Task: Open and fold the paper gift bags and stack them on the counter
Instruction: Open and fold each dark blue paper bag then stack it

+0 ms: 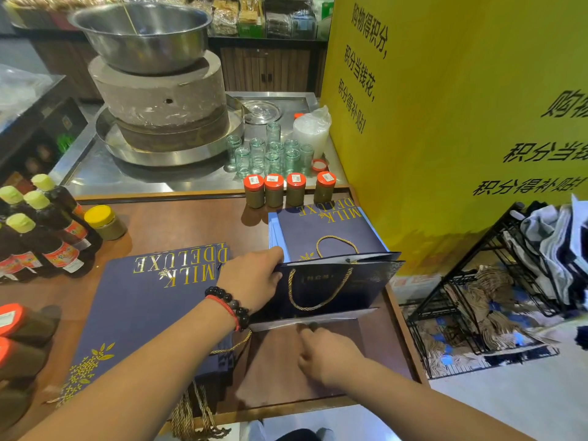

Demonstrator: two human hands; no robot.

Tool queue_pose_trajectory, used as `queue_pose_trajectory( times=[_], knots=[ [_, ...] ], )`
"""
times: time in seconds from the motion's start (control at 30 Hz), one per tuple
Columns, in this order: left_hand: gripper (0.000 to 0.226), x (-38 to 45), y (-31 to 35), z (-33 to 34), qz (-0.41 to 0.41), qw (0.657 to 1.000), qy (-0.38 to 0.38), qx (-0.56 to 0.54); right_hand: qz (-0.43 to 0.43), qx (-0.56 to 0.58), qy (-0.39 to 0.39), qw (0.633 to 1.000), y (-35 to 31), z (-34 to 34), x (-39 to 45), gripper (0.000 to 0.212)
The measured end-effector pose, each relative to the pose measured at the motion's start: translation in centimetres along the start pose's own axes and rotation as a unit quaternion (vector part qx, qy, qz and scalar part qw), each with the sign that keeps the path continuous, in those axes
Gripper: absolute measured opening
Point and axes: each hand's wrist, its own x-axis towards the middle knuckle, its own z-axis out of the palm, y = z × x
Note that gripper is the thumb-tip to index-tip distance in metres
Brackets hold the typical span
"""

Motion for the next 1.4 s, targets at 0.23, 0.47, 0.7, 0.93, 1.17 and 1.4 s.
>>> queue_pose_trajectory(
  times=[0.23, 0.47, 0.7, 0.93, 1.17, 1.4],
  knots=[
    [0.015, -0.5, 0.1, 0.0, 0.012, 1.0, 0.008, 0.011, 0.028, 0.074, 0.124, 0.989, 0.2, -0.6, 1.4, 0.074],
    [0.012, -0.1, 0.5, 0.3, -0.023, 0.999, 0.038, 0.014, 0.068, 0.08, -0.038, 0.994, -0.8, 1.6, 0.5, 0.039],
    [0.011, 0.4, 0.8, 0.4, -0.034, 0.997, 0.063, 0.031, -0.045, 0.344, -0.062, 0.936, -6.7, 1.1, -3.2, 0.073],
    [0.013, 0.8, 0.3, 0.6, -0.034, 0.997, 0.066, 0.025, -0.043, 0.072, -0.003, 0.996, -4.8, 1.2, -4.2, 0.065],
    [0.015, 0.8, 0.1, 0.4, -0.006, 0.998, 0.052, 0.021, -0.015, 0.105, 0.057, 0.993, -1.9, 2.0, -4.5, 0.073],
    [0.019, 0.7, 0.2, -1.2, 0.061, 0.996, -0.033, 0.054, -0.055, -0.028, 0.505, 0.861, 5.3, -7.8, -3.3, 0.055]
  ],
)
